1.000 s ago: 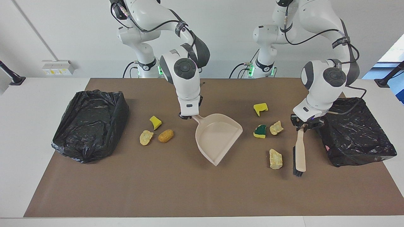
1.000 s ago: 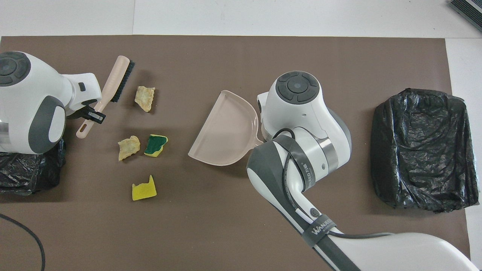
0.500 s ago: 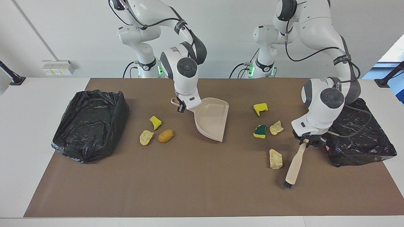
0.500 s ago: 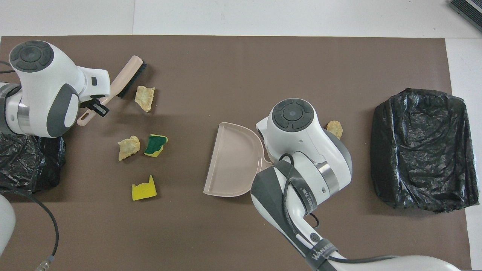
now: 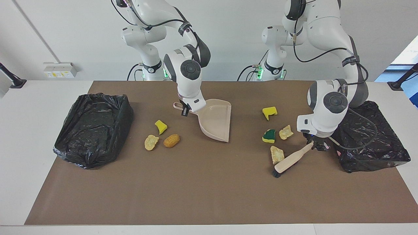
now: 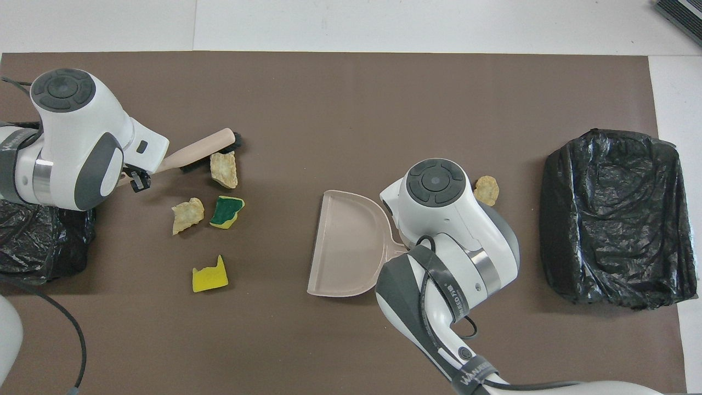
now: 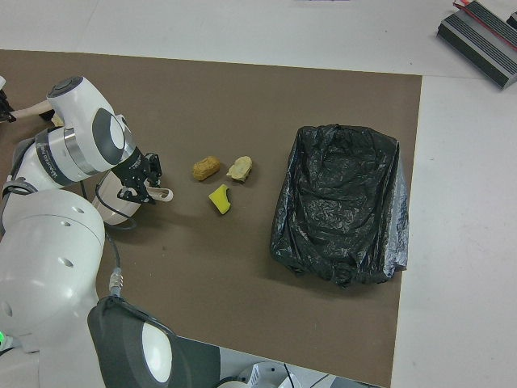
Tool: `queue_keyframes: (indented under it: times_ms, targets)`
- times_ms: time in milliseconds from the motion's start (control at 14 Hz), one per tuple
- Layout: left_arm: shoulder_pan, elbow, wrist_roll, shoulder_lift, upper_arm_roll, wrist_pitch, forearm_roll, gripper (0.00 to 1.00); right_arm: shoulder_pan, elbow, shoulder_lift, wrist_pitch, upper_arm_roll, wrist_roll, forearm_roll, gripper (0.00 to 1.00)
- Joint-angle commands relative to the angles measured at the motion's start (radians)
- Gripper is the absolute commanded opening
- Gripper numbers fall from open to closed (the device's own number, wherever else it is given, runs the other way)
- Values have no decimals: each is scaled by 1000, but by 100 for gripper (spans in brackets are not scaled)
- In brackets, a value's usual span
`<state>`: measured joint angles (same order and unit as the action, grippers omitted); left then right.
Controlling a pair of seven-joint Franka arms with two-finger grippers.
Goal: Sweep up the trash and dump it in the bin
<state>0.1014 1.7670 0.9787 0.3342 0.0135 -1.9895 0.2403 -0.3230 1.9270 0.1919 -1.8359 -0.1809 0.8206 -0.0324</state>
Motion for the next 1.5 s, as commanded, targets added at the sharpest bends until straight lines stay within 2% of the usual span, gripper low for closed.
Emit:
queue_keyframes:
  times_ms: [0,214,429,571,714,857,1071,1214,1429]
  targets:
    - [39,190,43,-147,-7,6,19,0,12,53,-45,-42,-9,-35,-4,0]
    - [69,291,49,-262,-4,43,17,0,2,60,-23,-95,-9,-67,-1,0]
    - [95,298,2,-375,-3,141,13,0,-1,63,-9,-117,-9,-77,5,0]
    - [95,299,-178,-438,-3,187,13,0,-4,63,11,-160,-9,-81,9,0]
    - [89,324,-399,-461,-6,225,13,0,-5,63,15,-174,-11,-92,9,0]
    - [69,397,-555,-509,-10,218,13,0,-7,63,15,-180,-11,-95,11,0]
    - [-23,590,-782,-645,-9,201,13,0,-27,63,20,-178,-11,-80,8,0]
    - [-45,670,-967,-701,-9,199,11,0,-27,63,29,-180,-11,-78,0,0]
    - [-23,718,-1257,-695,-6,201,-65,0,-27,63,29,-180,-11,-78,0,0]
